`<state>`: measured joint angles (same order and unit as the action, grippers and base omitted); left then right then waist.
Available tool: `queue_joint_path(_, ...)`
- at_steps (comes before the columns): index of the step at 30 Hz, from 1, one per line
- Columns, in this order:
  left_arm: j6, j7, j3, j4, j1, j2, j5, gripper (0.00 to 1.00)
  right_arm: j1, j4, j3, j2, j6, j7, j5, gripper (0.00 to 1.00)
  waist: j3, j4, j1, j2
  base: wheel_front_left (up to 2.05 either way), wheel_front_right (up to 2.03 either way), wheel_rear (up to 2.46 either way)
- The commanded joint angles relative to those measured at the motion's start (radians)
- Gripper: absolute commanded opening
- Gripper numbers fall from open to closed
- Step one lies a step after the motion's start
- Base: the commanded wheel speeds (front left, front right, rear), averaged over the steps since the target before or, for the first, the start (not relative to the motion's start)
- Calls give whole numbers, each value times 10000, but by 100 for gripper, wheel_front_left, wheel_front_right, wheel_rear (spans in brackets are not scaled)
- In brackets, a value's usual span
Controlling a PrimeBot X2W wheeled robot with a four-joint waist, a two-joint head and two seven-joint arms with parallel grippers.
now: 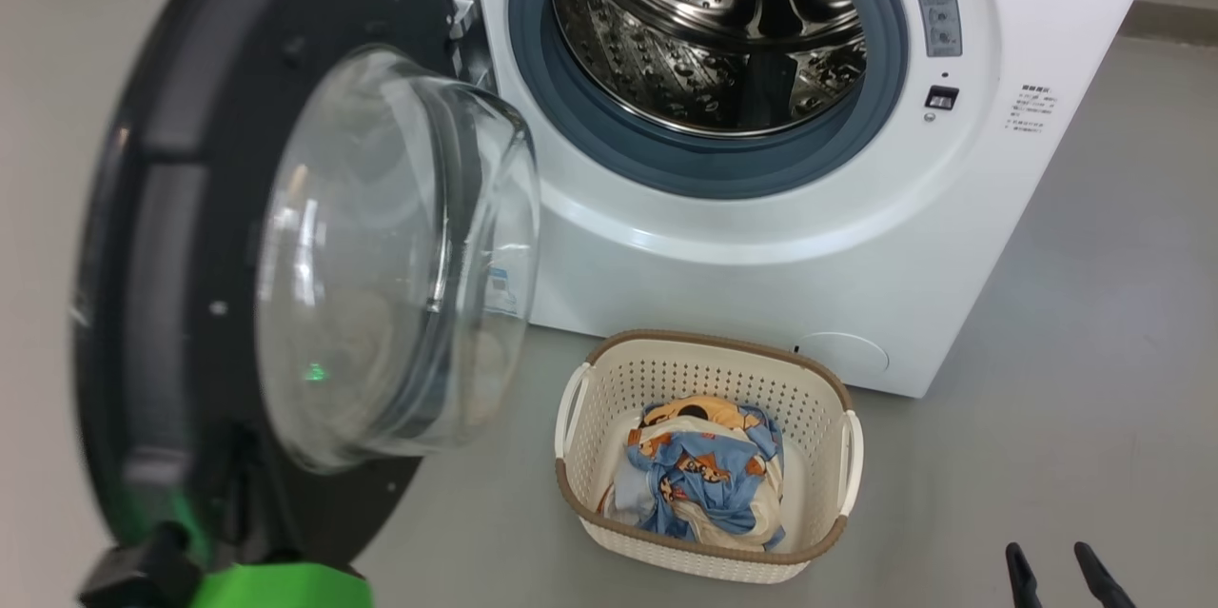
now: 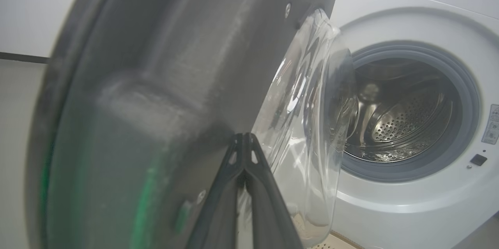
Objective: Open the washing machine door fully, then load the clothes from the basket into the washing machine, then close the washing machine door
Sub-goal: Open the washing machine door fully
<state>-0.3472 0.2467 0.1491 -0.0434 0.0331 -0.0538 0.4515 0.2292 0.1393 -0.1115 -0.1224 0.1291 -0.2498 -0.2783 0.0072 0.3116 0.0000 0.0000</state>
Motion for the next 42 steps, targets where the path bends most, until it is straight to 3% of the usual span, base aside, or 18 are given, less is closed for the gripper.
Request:
queue_joint_path(1, -46, 123, -911, 25, -632, -233, 28, 0, -117, -258, 195, -360, 16, -120, -58, 100, 137, -32, 0, 0, 0, 0, 0)
queue_joint_path(13, 436, 148, -3327, 721, -1528, -214, -728, 0, -162, -383, 91, -986, 16, -120, -200, 100, 680, -198, 0, 0, 0, 0, 0)
queue_joint_path(25, 1482, 150, -5258, 2663, -2547, -474, -1633, 0, -222, -251, 291, -1226, 16, -120, -301, 100, 762, -423, 0, 0, 0, 0, 0)
queue_joint_path(34, 1911, 150, -5908, 2774, -2761, -283, -2274, 0, -288, -102, 359, -1131, 16, -120, -299, 100, 632, -517, 0, 0, 0, 0, 0)
queue_joint_path(42, 2200, 150, -5736, 1801, -2173, 8, -2086, 0, -398, -29, 409, -824, 16, -120, -285, 100, 404, -563, 0, 0, 0, 0, 0)
